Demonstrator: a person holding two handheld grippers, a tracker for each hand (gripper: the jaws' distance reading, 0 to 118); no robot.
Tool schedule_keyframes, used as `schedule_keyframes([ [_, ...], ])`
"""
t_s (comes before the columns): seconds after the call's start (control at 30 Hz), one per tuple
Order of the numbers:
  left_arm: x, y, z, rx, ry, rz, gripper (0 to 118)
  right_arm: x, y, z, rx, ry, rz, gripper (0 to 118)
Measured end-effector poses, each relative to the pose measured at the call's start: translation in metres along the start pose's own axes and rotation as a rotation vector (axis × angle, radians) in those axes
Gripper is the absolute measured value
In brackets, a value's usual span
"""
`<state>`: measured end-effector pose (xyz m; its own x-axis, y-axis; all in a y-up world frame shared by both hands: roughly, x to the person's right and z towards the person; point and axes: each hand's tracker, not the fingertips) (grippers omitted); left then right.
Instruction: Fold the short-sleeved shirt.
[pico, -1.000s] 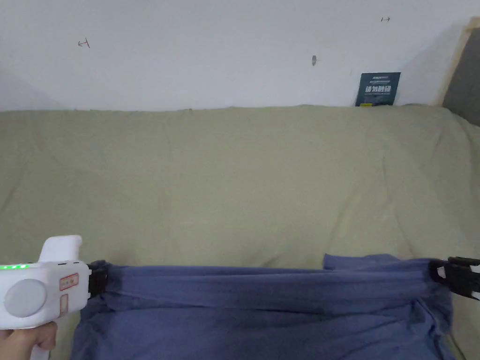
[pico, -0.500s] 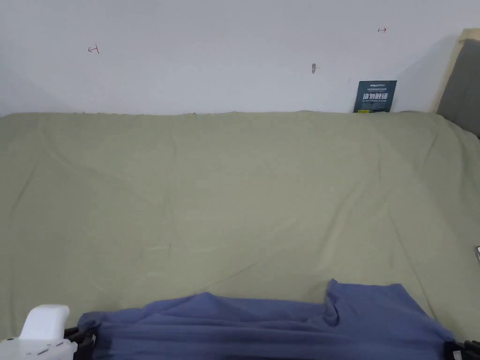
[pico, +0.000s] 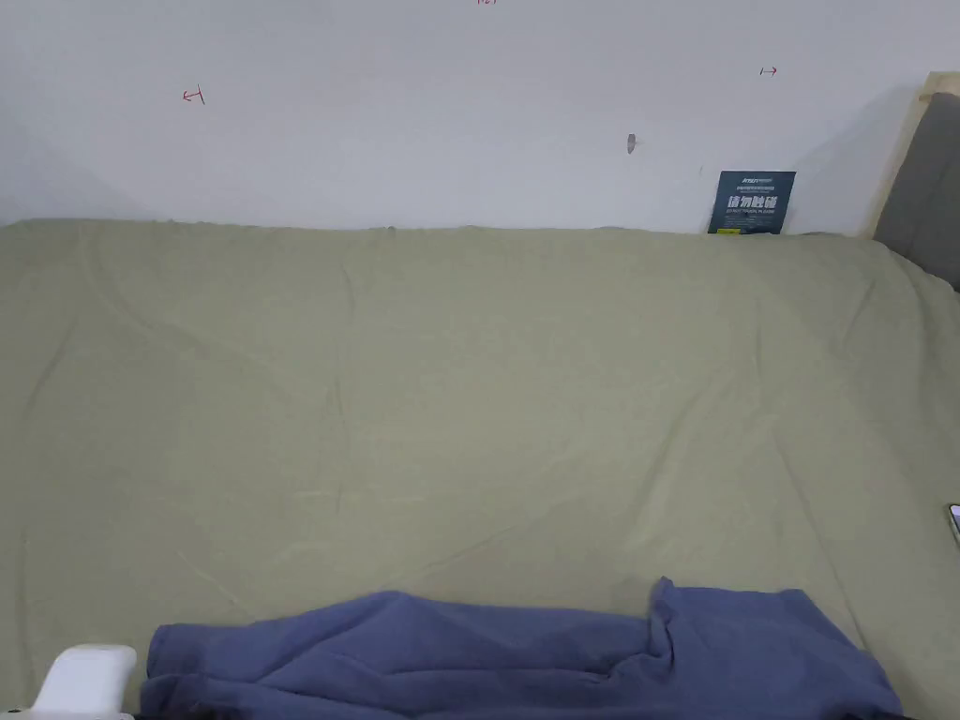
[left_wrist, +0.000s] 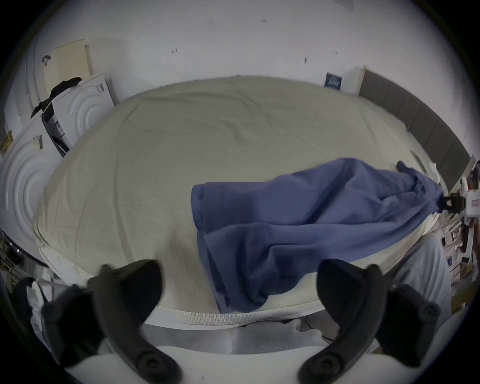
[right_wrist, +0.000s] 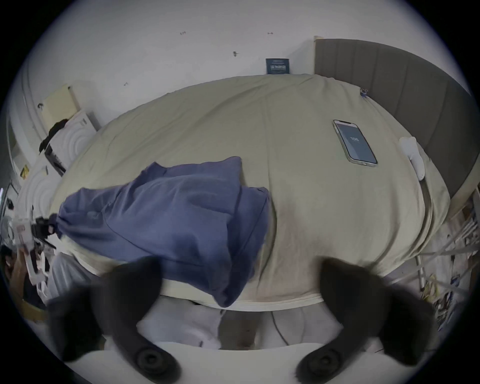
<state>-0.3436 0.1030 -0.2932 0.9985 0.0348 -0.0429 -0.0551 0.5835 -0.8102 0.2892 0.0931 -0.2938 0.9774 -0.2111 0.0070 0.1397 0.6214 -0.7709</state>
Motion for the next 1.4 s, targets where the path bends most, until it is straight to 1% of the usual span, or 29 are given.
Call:
schedule_keyframes([
  [0.03, -0.003, 0.002, 0.007, 0.001, 0.002, 0.019, 113, -0.008, 0.004, 0.006, -0.004, 0.005, -0.013, 118],
  [0.1, -0.007, 0.008, 0.024, 0.013, -0.014, 0.039, 111, -0.032, 0.011, 0.018, 0.011, -0.002, 0.011, 117],
  [0.13, -0.002, 0.004, 0.016, 0.018, -0.019, 0.039, 108, -0.042, 0.013, 0.024, 0.039, -0.006, 0.037, 112],
  [0.17, -0.001, 0.005, 0.022, 0.034, -0.008, 0.045, 92, -0.055, 0.015, 0.033, 0.088, 0.010, 0.061, 87],
  [0.2, -0.001, 0.007, 0.030, 0.059, 0.001, 0.060, 61, -0.051, 0.009, 0.028, 0.151, -0.001, 0.088, 47],
  [0.23, -0.002, 0.008, 0.039, 0.114, -0.023, 0.074, 18, -0.065, 0.009, 0.036, 0.221, -0.022, 0.115, 7],
  [0.27, -0.001, 0.011, 0.042, 0.112, -0.031, 0.083, 0, -0.078, 0.009, 0.042, 0.260, -0.055, 0.140, 0],
  [0.3, -0.001, 0.012, 0.049, 0.165, -0.011, 0.119, 0, -0.103, 0.009, 0.056, 0.343, -0.052, 0.187, 0],
  [0.33, 0.000, 0.012, 0.055, 0.193, -0.014, 0.091, 0, -0.125, 0.011, 0.070, 0.364, -0.030, 0.222, 0],
  [0.37, -0.001, 0.016, 0.058, 0.160, -0.023, 0.094, 0, -0.140, 0.010, 0.078, 0.382, -0.023, 0.251, 0],
  [0.4, 0.003, 0.019, 0.058, 0.147, -0.020, 0.091, 0, -0.157, 0.007, 0.088, 0.431, -0.037, 0.281, 0],
  [0.47, -0.002, 0.018, 0.062, 0.174, -0.082, 0.144, 0, -0.173, -0.001, 0.099, 0.499, -0.036, 0.297, 0],
  [0.5, -0.007, 0.020, 0.059, 0.158, -0.102, 0.177, 0, -0.183, -0.006, 0.104, 0.546, -0.044, 0.294, 0],
  [0.57, -0.021, 0.022, 0.051, 0.141, -0.136, 0.257, 0, -0.195, -0.016, 0.111, 0.599, -0.014, 0.283, 0],
  [0.6, -0.030, 0.023, 0.045, 0.128, -0.162, 0.282, 0, -0.202, -0.021, 0.113, 0.625, -0.019, 0.280, 0],
  [0.67, -0.042, 0.024, 0.033, 0.085, -0.172, 0.326, 0, -0.209, -0.026, 0.112, 0.620, -0.025, 0.283, 0],
  [0.73, -0.059, 0.023, 0.019, 0.047, -0.255, 0.388, 0, -0.217, -0.031, 0.115, 0.640, -0.038, 0.286, 0],
  [0.87, -0.084, 0.026, -0.008, -0.012, -0.342, 0.493, 0, -0.216, -0.033, 0.113, 0.663, -0.062, 0.281, 0],
  [0.93, -0.092, 0.029, -0.017, -0.028, -0.365, 0.478, 0, -0.212, -0.028, 0.111, 0.664, -0.060, 0.277, 0],
  [0.97, -0.105, 0.032, -0.026, -0.044, -0.388, 0.446, 0, -0.211, -0.027, 0.110, 0.658, -0.080, 0.272, 0],
  [1.0, -0.110, 0.033, -0.029, -0.030, -0.387, 0.463, 0, -0.208, -0.026, 0.111, 0.660, -0.088, 0.266, 0],
  [1.03, -0.117, 0.034, -0.034, -0.023, -0.462, 0.522, 5, -0.205, -0.025, 0.111, 0.656, -0.098, 0.252, 0],
  [1.07, -0.122, 0.035, -0.038, -0.026, -0.508, 0.548, 31, -0.203, -0.024, 0.111, 0.648, -0.104, 0.241, 0],
  [1.13, -0.134, 0.037, -0.055, -0.074, -0.597, 0.598, 109, -0.196, -0.022, 0.109, 0.627, -0.105, 0.219, 0],
  [1.17, -0.135, 0.036, -0.062, -0.104, -0.619, 0.600, 118, -0.194, -0.022, 0.108, 0.620, -0.110, 0.213, 0],
  [1.2, -0.138, 0.037, -0.064, -0.052, -0.650, 0.628, 118, -0.191, -0.022, 0.107, 0.613, -0.108, 0.207, 0],
  [1.23, -0.145, 0.035, -0.071, -0.107, -0.654, 0.611, 118, -0.187, -0.021, 0.106, 0.596, -0.097, 0.195, 0],
  [1.33, -0.148, 0.035, -0.091, -0.167, -0.660, 0.608, 118, -0.178, -0.020, 0.102, 0.574, -0.095, 0.154, 0],
  [1.4, -0.130, 0.036, -0.095, -0.175, -0.725, 0.606, 118, -0.177, -0.019, 0.101, 0.565, -0.094, 0.134, 0],
])
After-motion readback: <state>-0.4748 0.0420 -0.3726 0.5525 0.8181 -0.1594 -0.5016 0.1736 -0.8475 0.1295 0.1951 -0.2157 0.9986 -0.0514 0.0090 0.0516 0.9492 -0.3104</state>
